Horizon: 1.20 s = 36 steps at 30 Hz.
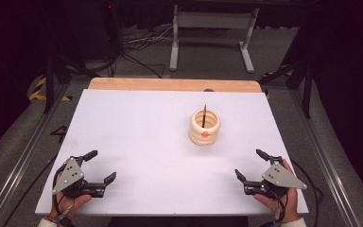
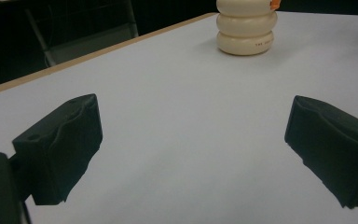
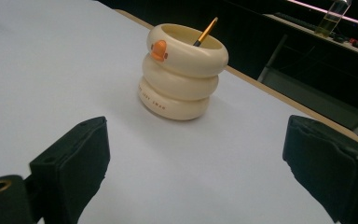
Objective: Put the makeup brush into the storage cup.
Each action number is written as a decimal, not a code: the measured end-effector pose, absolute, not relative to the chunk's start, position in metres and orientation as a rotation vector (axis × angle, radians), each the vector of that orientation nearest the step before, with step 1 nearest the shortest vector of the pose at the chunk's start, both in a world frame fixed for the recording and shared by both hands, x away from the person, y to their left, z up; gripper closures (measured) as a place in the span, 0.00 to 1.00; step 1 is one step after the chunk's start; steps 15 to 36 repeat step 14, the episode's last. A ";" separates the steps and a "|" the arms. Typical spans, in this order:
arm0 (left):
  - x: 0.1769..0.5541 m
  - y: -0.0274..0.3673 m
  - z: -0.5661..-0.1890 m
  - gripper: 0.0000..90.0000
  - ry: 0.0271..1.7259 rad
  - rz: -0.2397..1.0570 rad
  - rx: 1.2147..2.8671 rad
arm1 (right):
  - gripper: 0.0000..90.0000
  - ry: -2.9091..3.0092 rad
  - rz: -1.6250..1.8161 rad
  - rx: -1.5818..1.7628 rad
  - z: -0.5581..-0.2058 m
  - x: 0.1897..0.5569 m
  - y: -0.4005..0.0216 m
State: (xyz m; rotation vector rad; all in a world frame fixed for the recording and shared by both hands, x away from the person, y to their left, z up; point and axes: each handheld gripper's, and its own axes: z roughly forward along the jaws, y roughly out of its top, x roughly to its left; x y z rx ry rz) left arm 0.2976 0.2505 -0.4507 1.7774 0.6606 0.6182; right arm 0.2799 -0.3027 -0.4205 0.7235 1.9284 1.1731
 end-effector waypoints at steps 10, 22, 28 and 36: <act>0.299 0.253 -0.450 0.06 0.681 0.611 1.761 | 0.09 1.928 1.167 0.725 -0.422 0.280 -0.302; 0.300 0.252 -0.450 0.06 0.678 0.610 1.760 | 0.09 1.923 1.172 0.734 -0.422 0.281 -0.303; 0.300 0.252 -0.450 0.06 0.678 0.610 1.760 | 0.09 1.923 1.172 0.734 -0.422 0.281 -0.303; 0.300 0.252 -0.450 0.06 0.678 0.610 1.760 | 0.09 1.923 1.172 0.734 -0.422 0.281 -0.303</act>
